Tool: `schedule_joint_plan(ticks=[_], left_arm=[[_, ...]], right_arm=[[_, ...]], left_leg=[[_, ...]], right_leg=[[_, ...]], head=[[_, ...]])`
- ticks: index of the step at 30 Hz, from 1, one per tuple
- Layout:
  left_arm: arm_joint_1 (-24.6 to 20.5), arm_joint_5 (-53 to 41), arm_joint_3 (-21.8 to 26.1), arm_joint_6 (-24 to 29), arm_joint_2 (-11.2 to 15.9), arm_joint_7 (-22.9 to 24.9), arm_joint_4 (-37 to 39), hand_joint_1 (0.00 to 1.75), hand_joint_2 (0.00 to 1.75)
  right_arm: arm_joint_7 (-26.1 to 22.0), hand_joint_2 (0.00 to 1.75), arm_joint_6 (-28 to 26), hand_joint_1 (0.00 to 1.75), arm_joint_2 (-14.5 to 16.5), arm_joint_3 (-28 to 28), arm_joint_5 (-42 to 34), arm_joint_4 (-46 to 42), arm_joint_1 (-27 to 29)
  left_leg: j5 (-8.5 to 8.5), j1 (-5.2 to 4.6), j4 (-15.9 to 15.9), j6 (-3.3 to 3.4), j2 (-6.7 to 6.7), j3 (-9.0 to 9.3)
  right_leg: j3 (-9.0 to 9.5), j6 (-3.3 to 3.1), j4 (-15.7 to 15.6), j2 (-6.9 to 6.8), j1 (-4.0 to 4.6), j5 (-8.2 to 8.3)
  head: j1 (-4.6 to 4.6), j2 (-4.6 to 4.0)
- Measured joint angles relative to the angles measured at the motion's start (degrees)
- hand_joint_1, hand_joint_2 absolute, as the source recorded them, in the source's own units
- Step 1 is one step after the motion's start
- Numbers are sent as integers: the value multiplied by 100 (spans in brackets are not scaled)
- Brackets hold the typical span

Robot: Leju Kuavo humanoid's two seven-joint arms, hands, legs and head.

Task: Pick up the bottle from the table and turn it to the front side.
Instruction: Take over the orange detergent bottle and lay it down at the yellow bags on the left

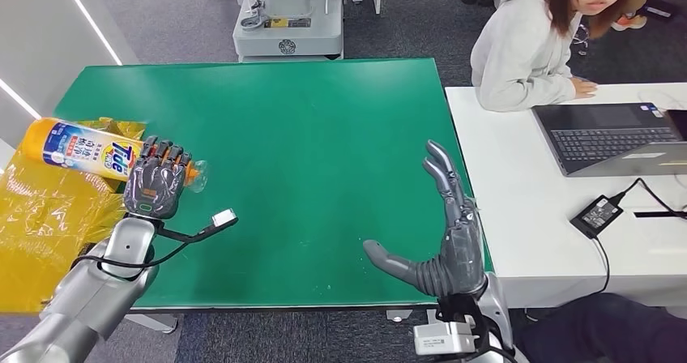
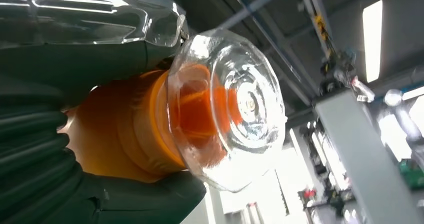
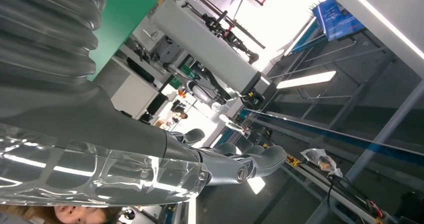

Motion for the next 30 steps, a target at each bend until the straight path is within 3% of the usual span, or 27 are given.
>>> schedule_joint_plan(ticks=[15, 28, 30], left_arm=[[-10, -1, -37, -28, -129, 209, 1625, 175, 175], [-14, 1, 232, -164, -224, -20, 2286, 175, 175], [-52, 5, 233, -211, -238, -104, 2348, 95, 175]], right_arm=[[-27, 175, 163, 0, -1, 0, 9, 0, 151], [-33, 175, 332, 0, 0, 14, 58, -3, 174], [-1, 175, 389, 0, 1, 47, 95, -9, 173]], left_leg=[[0, 0, 0, 0, 2, 0], [0, 0, 0, 0, 0, 0], [0, 0, 0, 0, 0, 0]], right_leg=[[-2, 0, 0, 2, 0, 0], [-1, 0, 0, 1, 0, 0], [-1, 0, 0, 0, 0, 0]], head=[[-1, 0], [0, 0], [0, 0]])
